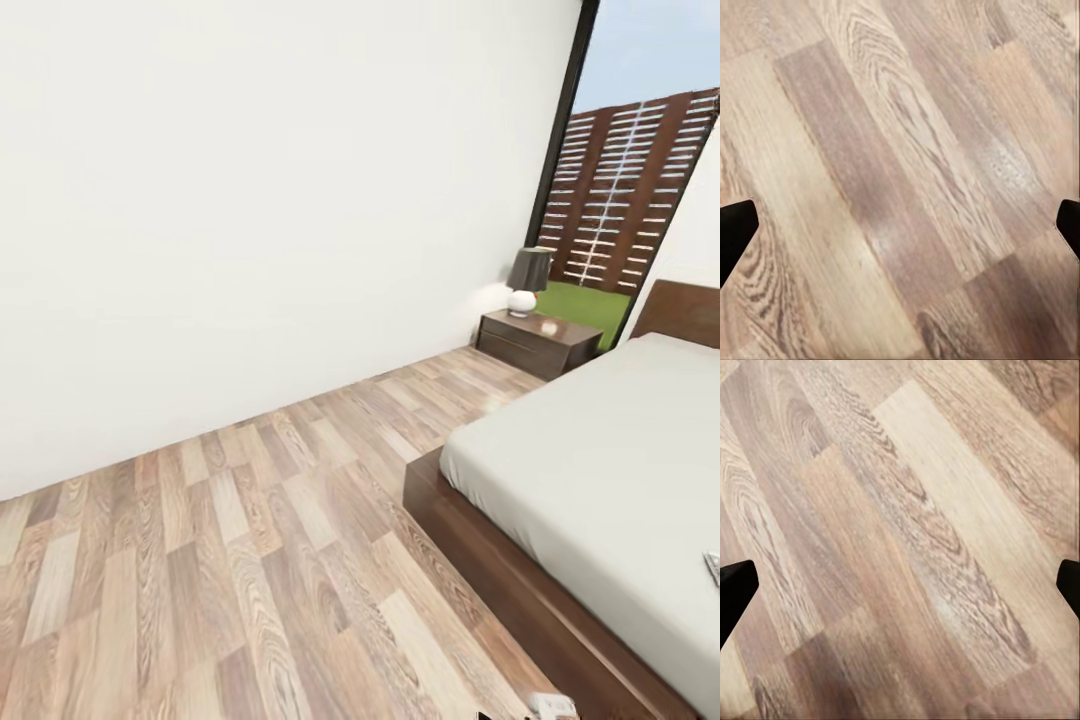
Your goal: In the bedroom, move the book from the bed onto either nightstand, and place the two sandals side by side next to the bed.
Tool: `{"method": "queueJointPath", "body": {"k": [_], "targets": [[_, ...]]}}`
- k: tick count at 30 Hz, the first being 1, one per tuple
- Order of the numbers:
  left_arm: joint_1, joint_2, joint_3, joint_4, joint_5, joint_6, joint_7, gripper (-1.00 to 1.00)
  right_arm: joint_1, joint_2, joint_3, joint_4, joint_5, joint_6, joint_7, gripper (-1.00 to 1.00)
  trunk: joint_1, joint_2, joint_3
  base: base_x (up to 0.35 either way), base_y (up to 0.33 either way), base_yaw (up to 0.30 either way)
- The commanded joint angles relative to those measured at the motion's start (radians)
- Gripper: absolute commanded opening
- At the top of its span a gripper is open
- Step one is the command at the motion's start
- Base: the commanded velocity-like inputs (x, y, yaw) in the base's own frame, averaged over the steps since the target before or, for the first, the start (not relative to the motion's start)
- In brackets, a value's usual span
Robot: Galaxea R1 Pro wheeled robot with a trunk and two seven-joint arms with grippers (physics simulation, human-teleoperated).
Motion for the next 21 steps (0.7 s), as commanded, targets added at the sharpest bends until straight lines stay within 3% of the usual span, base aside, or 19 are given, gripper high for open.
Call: {"method": "queueJointPath", "body": {"k": [1,21], "targets": [[0.0,0.0,0.009,0.001,-0.01,-0.004,-0.002,1.0,-0.002,0.0,-0.003,0.005,-0.009,-0.003,0.007,1.0,-0.004,0.007,0.002,0.0,0.0,-0.283],[0.0,0.001,0.01,0.001,-0.01,-0.004,-0.002,1.0,-0.002,-0.001,-0.003,0.005,-0.01,-0.003,0.007,1.0,-0.081,0.147,0.065,0.0,0.0,-0.283]]}}
